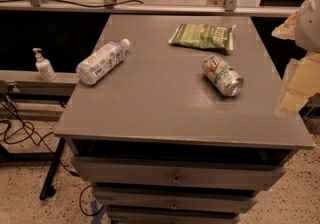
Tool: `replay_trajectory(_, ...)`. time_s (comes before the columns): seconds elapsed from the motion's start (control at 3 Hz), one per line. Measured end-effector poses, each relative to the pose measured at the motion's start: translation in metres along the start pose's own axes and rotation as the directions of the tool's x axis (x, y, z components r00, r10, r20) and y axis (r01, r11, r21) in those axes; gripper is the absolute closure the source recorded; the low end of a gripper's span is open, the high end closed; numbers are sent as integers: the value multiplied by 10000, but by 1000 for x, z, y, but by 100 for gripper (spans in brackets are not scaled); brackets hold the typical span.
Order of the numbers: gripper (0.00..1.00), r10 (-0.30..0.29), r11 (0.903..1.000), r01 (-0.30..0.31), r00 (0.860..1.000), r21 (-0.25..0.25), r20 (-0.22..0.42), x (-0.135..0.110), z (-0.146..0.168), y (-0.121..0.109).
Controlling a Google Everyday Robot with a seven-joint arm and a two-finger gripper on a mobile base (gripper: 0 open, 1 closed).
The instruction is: Place 7up can upright
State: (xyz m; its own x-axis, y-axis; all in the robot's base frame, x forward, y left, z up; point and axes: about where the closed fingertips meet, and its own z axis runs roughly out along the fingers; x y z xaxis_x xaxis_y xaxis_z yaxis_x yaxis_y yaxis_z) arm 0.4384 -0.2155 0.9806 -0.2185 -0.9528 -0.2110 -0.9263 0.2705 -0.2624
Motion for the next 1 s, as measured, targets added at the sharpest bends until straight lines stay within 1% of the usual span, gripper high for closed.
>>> replay_trajectory(0.33, 0, 0, 10000, 0, 10000, 2, 1, 0, 0, 0)
replay_trajectory(0.67, 0, 134, 9999, -135, 9998, 86, 153, -2, 0, -3)
replay_trajectory(1.0, 0, 1027, 9944, -1036, 9941, 229, 354, -9, 18, -19)
